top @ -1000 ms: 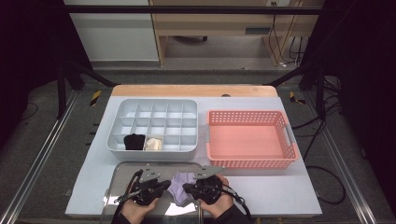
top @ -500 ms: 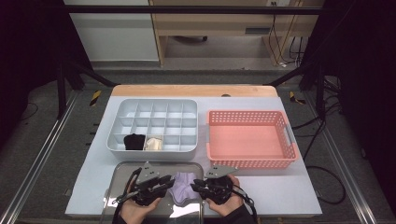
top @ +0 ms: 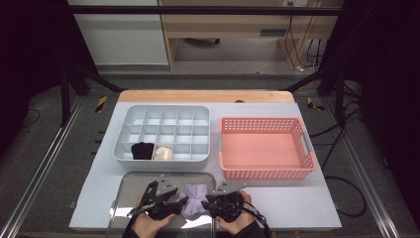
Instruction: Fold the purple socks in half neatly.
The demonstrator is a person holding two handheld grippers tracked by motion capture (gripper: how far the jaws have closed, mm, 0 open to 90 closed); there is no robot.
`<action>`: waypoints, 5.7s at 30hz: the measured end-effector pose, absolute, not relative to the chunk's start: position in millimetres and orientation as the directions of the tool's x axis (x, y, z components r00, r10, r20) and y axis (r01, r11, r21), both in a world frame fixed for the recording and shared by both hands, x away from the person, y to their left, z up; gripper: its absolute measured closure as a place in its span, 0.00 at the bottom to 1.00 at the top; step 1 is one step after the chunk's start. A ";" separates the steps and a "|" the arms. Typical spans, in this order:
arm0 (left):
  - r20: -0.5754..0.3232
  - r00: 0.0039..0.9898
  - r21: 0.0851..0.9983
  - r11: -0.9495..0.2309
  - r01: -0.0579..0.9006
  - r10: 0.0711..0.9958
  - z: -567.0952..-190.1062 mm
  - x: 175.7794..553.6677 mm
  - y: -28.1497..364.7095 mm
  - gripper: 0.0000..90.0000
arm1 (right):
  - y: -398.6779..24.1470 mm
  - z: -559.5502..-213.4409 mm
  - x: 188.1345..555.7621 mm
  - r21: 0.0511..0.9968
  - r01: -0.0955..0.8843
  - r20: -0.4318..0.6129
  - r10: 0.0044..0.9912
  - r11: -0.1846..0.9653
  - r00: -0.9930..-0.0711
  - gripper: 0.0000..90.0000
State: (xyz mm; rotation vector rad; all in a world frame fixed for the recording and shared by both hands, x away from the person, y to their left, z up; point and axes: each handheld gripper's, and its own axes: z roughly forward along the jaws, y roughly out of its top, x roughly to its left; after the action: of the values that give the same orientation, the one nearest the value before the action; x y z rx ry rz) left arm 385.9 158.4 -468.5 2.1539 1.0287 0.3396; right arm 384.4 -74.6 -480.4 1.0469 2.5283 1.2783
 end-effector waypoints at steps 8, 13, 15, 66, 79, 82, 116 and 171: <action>-0.073 0.658 0.721 -0.416 0.554 0.750 -467.9 386.3 151.2 0.53 | -82.1 -476.7 394.1 0.741 0.553 0.202 0.658 0.382 -0.726 0.93; -0.085 0.660 0.756 -0.383 0.531 0.746 -451.8 384.1 155.9 0.53 | -90.6 -469.9 394.1 0.768 0.541 0.206 0.669 0.342 -0.714 0.82; -0.088 0.664 0.764 -0.377 0.523 0.742 -447.9 383.1 155.3 0.58 | -96.7 -466.2 393.9 0.779 0.538 0.209 0.675 0.322 -0.707 0.80; -0.162 0.621 0.744 -0.319 0.587 0.767 -460.5 382.5 187.2 0.97 | -75.8 -461.6 382.8 0.805 0.500 0.260 0.568 0.318 -0.781 0.96; -0.178 0.663 0.718 -0.365 0.593 0.727 -470.3 377.2 169.1 0.99 | -55.5 -456.0 382.8 0.819 0.440 0.218 0.510 0.367 -0.832 0.96; -0.179 0.669 0.712 -0.374 0.595 0.722 -471.2 376.3 165.5 0.99 | -48.4 -457.6 382.6 0.820 0.426 0.214 0.485 0.383 -0.848 0.96; -0.084 0.686 0.757 -0.402 0.516 0.723 -455.9 396.1 165.8 0.64 | -48.8 -468.1 379.9 0.793 0.408 0.168 0.481 0.452 -0.860 0.89; -0.255 0.729 0.724 -0.374 0.580 0.635 -470.9 374.1 159.6 0.76 | -76.6 -475.6 380.2 0.793 0.489 0.194 0.611 0.363 -0.768 0.98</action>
State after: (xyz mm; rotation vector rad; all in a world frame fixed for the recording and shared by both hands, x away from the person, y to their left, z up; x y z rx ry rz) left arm 374.1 159.6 -470.9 2.0740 0.9178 0.0823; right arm 380.2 -76.6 -475.6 1.0074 2.4804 1.3703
